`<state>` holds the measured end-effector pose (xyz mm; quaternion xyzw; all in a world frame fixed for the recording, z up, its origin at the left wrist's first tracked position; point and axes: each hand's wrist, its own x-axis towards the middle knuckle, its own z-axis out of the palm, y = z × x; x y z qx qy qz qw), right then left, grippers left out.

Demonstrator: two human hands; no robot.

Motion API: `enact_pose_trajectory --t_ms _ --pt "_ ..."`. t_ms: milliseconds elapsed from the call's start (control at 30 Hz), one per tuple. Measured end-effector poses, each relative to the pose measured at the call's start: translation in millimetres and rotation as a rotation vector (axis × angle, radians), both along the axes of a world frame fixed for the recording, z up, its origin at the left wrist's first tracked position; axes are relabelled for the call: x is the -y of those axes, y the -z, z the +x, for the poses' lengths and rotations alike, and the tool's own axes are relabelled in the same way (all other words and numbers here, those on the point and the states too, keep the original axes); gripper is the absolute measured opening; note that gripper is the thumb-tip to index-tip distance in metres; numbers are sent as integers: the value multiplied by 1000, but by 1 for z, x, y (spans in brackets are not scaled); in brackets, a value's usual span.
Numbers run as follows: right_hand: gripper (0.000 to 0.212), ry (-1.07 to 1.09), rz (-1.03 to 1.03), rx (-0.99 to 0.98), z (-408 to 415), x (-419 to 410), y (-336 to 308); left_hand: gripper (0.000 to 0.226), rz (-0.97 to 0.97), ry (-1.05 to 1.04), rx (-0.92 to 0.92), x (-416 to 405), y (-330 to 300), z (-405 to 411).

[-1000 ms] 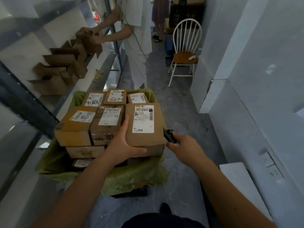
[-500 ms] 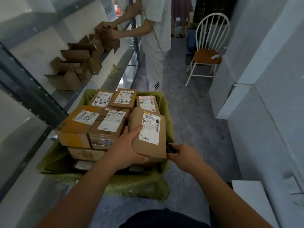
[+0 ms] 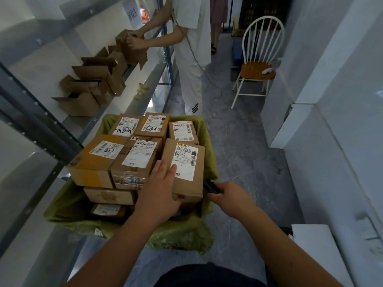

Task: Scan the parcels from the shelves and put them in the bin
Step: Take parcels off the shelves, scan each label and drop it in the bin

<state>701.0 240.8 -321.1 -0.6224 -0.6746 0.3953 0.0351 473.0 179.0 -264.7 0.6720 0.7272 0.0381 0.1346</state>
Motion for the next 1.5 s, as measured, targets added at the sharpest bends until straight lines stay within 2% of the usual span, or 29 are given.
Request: enact_pose_trajectory --t_ms 167,367,733,967,1500 --pt "63 -3 44 -9 3 4 -4 99 7 12 -147 3 5 5" --pt "65 -5 84 -18 5 7 -13 103 -18 -32 -230 -4 5 7" --pt "64 2 73 -72 4 7 -21 106 -105 -19 -227 -25 -8 -4" --pt "63 37 88 -96 7 8 -21 108 -65 2 -274 -24 -4 0" --pt "64 99 113 -157 16 3 -18 110 -70 70 -216 -25 -5 10"
